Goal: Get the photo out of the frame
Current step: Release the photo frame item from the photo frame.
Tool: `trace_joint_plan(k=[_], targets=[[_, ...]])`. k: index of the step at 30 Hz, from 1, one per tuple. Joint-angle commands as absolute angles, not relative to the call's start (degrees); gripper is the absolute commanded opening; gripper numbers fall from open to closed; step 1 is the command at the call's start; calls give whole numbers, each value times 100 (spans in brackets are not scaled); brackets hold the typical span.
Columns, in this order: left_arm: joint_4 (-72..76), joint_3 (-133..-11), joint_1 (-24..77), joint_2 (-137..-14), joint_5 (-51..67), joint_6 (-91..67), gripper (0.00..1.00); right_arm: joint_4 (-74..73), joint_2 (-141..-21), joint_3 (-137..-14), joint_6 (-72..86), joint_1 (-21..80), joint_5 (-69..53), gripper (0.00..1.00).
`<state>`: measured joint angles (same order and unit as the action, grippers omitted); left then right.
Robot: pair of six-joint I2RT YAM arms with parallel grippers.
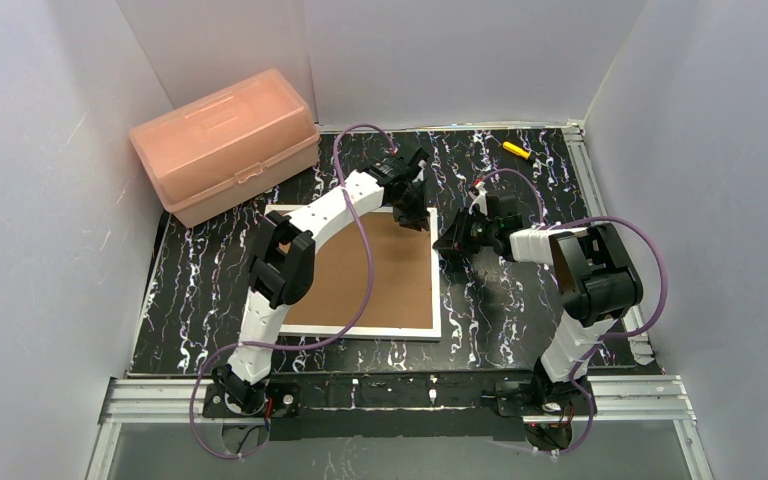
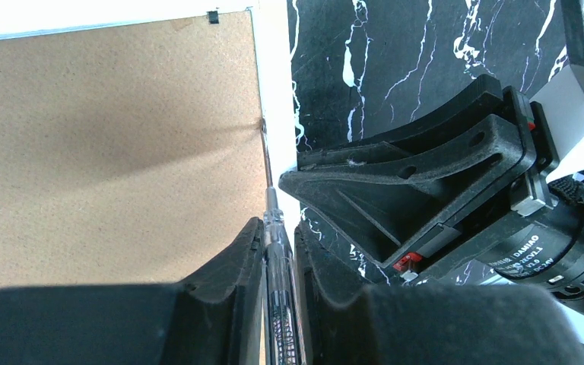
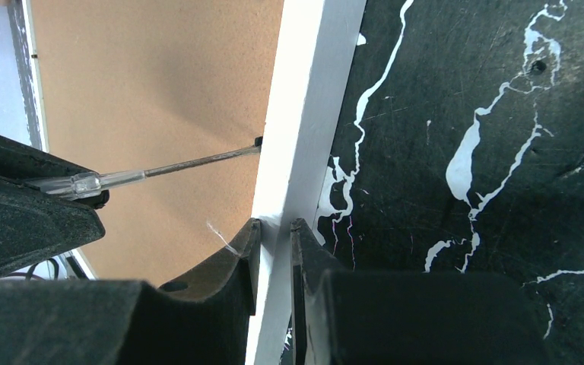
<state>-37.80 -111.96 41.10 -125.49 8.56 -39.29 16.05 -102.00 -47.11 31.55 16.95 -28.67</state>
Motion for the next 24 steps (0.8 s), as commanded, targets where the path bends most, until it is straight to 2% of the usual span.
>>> trace_joint_plan(k=[1, 8, 14, 19, 24], targets=[[-2751, -11489, 4737, -12857, 2488, -4312, 0, 1740, -10494, -4720, 3155, 2206, -3181, 25], [-3414, -11690, 4640, -12604, 1974, -3752, 0, 1383, -10228, -4728, 3004, 2170, -2795, 24], [-4453, -11242, 4436, -11716, 1573, -3077, 0, 885, -9724, -4847, 2782, 1995, -2461, 27], [-5057, -10202, 4069, -10520, 1110, -2616, 0, 145, -9446, -5197, 2308, 1941, -1976, 46], [-5190, -9033, 3631, -9103, 1222, -2465, 0, 4, -9244, -5578, 1916, 1935, -1559, 61]])
